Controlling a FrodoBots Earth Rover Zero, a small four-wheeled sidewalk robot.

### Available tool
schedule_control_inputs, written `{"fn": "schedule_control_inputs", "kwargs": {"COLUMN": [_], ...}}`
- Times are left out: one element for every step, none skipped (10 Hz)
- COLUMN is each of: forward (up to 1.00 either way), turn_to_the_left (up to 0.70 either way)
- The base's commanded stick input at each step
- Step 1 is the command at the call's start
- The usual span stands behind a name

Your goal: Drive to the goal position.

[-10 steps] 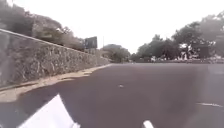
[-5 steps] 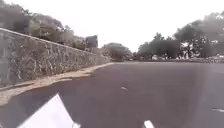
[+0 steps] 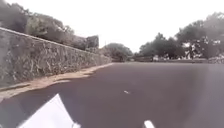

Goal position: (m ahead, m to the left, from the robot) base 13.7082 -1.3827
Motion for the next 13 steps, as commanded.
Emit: {"fn": "schedule_control_inputs", "kwargs": {"forward": [0.5, 0.5, 0.5, 0.5, 0.5, 0.5, 0.5, 0.5, 0.5, 0.5, 0.5, 0.5, 0.5], "turn_to_the_left": [0.0, 0.0, 0.0, 0.0, 0.0, 0.0, 0.0, 0.0, 0.0, 0.0, 0.0, 0.0, 0.0]}}
